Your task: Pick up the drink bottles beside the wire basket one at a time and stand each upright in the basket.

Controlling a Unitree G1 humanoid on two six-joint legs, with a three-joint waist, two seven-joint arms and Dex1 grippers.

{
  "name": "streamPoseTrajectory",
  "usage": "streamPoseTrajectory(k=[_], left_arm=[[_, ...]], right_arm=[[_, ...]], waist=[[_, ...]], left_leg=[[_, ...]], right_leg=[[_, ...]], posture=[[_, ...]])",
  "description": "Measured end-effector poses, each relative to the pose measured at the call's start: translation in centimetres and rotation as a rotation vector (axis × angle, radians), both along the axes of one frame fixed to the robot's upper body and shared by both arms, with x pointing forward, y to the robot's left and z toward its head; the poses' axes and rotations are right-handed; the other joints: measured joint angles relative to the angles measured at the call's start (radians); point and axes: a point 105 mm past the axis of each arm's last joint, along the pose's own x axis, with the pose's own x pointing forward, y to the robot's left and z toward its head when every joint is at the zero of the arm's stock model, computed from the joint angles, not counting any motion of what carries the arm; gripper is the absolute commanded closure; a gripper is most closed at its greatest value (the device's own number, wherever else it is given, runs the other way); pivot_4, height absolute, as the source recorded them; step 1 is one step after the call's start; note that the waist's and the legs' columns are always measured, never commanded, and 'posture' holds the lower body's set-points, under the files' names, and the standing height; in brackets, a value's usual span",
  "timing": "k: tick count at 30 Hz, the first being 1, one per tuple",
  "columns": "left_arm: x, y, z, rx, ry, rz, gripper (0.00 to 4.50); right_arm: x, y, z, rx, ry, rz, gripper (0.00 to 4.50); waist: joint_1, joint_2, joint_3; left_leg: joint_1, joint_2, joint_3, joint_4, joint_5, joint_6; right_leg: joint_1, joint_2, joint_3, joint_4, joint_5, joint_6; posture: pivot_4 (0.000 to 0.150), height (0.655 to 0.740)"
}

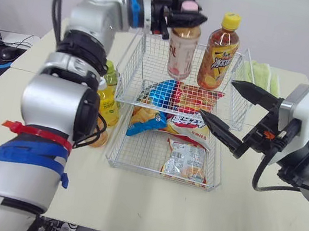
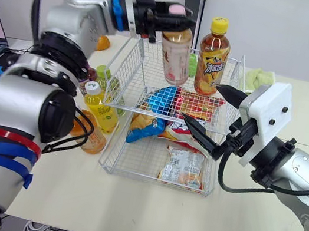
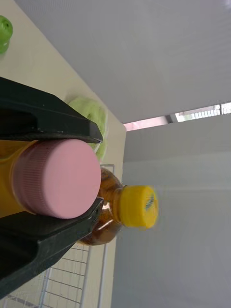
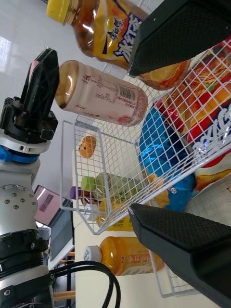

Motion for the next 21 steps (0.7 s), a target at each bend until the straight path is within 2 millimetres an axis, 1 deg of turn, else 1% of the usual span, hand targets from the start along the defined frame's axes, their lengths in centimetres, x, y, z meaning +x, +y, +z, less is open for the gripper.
streamPoseTrajectory(k=[6, 11, 13, 14, 16, 19, 20, 21], left_arm=[[0.1, -1.8, -0.3, -0.039, -0.001, -0.019, 3.12], [-0.1, -2.6, -0.5, -0.056, 0.013, -0.045, 3.12], [-0.1, -2.8, -0.5, -0.062, 0.017, -0.050, 2.40], [-0.2, -2.7, -0.5, -0.063, 0.023, -0.052, 2.20], [-0.2, -2.8, -0.6, -0.061, 0.034, -0.057, 1.62], [-0.2, -2.8, -0.8, -0.059, 0.049, -0.066, 0.67], [-0.2, -2.7, -0.8, -0.059, 0.057, -0.067, 0.31], [-0.2, -2.4, -0.8, -0.061, 0.060, -0.062, 0.04]], right_arm=[[-0.4, -0.4, 0.2, -0.009, 0.000, -0.033, 0.00], [-0.4, -0.5, -0.1, -0.006, 0.017, -0.046, 0.00], [-0.4, -0.5, -0.1, -0.007, 0.017, -0.051, 0.00], [-0.5, -0.5, 0.0, -0.009, 0.017, -0.052, 0.00], [-0.5, -0.6, -0.1, -0.010, 0.021, -0.052, 0.00], [-0.6, -0.5, -0.1, -0.011, 0.027, -0.045, 0.00], [-0.6, -0.5, 0.0, -0.008, 0.022, -0.042, 0.00], [-0.7, -0.5, 0.0, -0.005, 0.019, -0.040, 0.00]], waist=[[0.001, 0.000, 0.000], [0.001, 0.000, 0.000], [0.001, 0.000, 0.000], [0.001, 0.000, 0.000], [0.000, 0.000, 0.000], [-0.001, 0.000, 0.000], [-0.001, 0.000, 0.000], [-0.002, 0.000, 0.000]], left_leg=[[0.002, -0.001, -0.001, 0.001, 0.000, 0.000], [0.002, -0.001, -0.001, 0.001, 0.000, 0.000], [0.002, -0.001, -0.001, 0.001, 0.000, 0.000], [0.002, -0.001, -0.001, 0.001, 0.000, 0.000], [0.002, 0.000, -0.001, 0.001, 0.000, 0.000], [0.002, 0.000, -0.001, 0.001, 0.000, 0.000], [0.002, 0.000, -0.001, 0.001, 0.000, 0.000], [0.002, 0.000, -0.001, 0.001, 0.000, 0.000]], right_leg=[[0.003, 0.000, -0.001, 0.000, 0.000, 0.001], [0.003, 0.000, -0.001, 0.000, 0.000, 0.001], [0.003, 0.000, -0.001, 0.000, 0.000, 0.001], [0.003, 0.000, -0.001, 0.000, 0.000, 0.001], [0.003, 0.000, -0.001, 0.000, 0.000, 0.001], [0.003, 0.000, -0.001, 0.000, 0.000, 0.001], [0.003, 0.000, -0.001, 0.000, 0.000, 0.001], [0.003, 0.000, -0.001, 0.000, 0.000, 0.001]], posture=[[0.150, 0.7400], [0.150, 0.7400], [0.150, 0.7400], [0.150, 0.7400], [0.150, 0.7400], [0.150, 0.7400], [0.150, 0.7400], [0.150, 0.7400]])
